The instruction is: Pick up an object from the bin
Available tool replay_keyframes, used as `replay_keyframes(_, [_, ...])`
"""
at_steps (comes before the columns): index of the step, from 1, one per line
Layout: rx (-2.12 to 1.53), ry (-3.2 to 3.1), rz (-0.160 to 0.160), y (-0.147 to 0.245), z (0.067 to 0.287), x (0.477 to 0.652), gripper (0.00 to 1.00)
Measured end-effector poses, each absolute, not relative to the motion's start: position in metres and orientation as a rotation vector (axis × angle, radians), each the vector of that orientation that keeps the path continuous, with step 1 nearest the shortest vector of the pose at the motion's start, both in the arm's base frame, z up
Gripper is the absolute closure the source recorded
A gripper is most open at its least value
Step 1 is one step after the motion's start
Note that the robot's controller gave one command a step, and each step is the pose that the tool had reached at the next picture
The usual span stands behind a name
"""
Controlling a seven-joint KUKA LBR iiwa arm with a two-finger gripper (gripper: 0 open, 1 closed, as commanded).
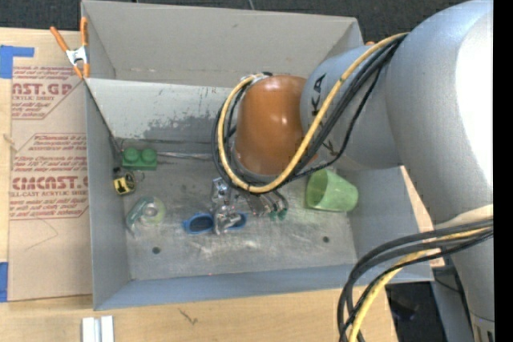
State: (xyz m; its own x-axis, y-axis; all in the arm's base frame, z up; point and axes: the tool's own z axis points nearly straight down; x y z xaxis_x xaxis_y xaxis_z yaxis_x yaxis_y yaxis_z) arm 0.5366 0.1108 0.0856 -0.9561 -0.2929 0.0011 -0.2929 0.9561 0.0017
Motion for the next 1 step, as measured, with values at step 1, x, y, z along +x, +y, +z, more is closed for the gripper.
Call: replay_keyframes(1, [0.54,-3.107,-0.001,0.1025,0.2053,0.5565,1.0])
